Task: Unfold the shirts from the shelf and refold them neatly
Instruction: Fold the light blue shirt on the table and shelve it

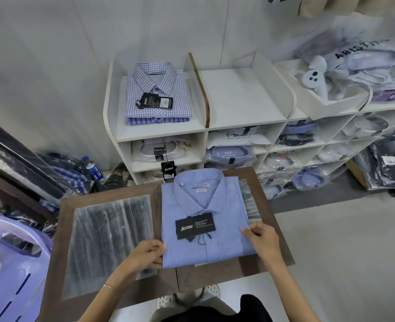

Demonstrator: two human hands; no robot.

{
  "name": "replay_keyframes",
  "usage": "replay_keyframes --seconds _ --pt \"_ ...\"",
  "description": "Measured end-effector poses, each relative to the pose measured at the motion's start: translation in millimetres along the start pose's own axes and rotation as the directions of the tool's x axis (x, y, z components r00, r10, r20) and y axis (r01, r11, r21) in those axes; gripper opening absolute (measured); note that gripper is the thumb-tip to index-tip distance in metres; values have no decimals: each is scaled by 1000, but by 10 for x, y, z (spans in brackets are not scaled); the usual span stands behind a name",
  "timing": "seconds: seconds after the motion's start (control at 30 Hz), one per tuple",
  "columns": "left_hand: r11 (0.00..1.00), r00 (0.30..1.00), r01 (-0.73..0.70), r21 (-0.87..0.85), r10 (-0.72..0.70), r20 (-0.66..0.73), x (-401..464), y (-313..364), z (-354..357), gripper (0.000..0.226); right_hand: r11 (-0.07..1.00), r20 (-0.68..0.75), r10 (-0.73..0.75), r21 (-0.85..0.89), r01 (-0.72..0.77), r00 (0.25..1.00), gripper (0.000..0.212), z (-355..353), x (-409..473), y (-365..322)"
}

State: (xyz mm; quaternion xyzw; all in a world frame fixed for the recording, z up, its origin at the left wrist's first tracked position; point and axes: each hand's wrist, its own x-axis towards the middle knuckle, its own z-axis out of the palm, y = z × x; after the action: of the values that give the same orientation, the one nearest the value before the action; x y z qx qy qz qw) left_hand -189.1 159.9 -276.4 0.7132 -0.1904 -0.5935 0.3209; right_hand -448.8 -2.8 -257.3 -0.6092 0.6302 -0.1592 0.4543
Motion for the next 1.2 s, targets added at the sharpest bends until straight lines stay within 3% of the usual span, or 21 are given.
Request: replay_keyframes --seconds 0.07,0.2,0.33,0.47,0.57,0.67,0.9,1.03,1.1,1.2 --pt "998 1000 7 59 -6 -12 29 56 -37 24 991 -12 -34 -127 32 999 16 -8 -3 -41" --pt "988 961 -128 84 145 -234 183 302 -85 25 973 -40 -78 -222 67 996 14 21 119 -203" --pt "960 868 -237 147 277 -412 454 610 -103 26 999 -14 -46 10 46 999 24 81 421 -424" --pt "916 762 -298 269 399 -511 602 817 -37 21 946 128 173 255 -201 977 34 124 751 -559" --pt "880 665 -343 328 474 -577 620 848 19 15 898 255 193 343 -275 947 15 68 859 -626" --pt "859 593 -367 357 512 -622 617 783 72 13 916 215 160 332 -226 963 9 58 914 -624" --pt "932 661 -327 158 345 -666 656 675 123 19 934 181 174 281 -220 968 27 121 927 -543" --pt "916 664 -374 148 376 -646 636 699 129 14 926 201 180 297 -235 963 22 115 949 -551" --pt "932 700 -345 110 334 -632 635 693 131 19 907 231 184 335 -256 955 17 89 960 -535" --pt "931 730 -314 188 363 -579 651 650 142 27 885 278 248 324 -334 928 29 65 980 -495"
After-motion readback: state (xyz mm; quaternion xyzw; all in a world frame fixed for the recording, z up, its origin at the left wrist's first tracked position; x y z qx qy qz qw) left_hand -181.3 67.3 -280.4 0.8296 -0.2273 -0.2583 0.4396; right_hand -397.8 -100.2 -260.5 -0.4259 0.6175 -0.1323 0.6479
